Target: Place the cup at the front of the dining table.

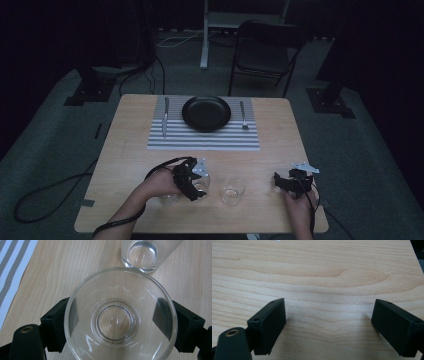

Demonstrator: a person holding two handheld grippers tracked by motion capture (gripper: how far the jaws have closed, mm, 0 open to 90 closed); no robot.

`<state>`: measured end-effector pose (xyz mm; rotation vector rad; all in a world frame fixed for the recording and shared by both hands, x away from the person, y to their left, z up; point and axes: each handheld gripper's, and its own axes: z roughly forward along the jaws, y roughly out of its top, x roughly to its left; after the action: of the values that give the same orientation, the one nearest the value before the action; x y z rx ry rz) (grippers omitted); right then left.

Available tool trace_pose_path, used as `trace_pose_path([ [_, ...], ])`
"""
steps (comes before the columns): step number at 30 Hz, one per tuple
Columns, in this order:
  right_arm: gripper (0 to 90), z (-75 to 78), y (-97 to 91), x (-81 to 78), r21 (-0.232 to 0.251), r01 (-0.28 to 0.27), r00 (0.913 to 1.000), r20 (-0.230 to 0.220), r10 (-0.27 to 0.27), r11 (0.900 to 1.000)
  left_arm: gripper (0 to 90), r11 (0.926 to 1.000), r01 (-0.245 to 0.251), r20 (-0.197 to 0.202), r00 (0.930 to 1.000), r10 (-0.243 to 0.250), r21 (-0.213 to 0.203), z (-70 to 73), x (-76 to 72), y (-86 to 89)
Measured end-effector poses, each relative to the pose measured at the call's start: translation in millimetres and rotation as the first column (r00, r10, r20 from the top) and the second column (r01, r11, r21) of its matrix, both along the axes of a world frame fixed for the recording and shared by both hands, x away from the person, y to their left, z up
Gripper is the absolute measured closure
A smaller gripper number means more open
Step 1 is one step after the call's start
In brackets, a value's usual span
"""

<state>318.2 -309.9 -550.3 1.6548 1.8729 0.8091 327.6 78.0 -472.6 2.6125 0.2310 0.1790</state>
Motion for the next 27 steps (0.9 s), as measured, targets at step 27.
trace_pose_path([
  [27, 11.8, 0.0, 0.0, 0.0, 0.0, 0.0, 1.0, 0.0, 0.0, 1.0, 18.2, 0.9912, -0.132, -0.005, 0.9913, 0.132, -0.015, 10.4, 17.7, 10.1],
])
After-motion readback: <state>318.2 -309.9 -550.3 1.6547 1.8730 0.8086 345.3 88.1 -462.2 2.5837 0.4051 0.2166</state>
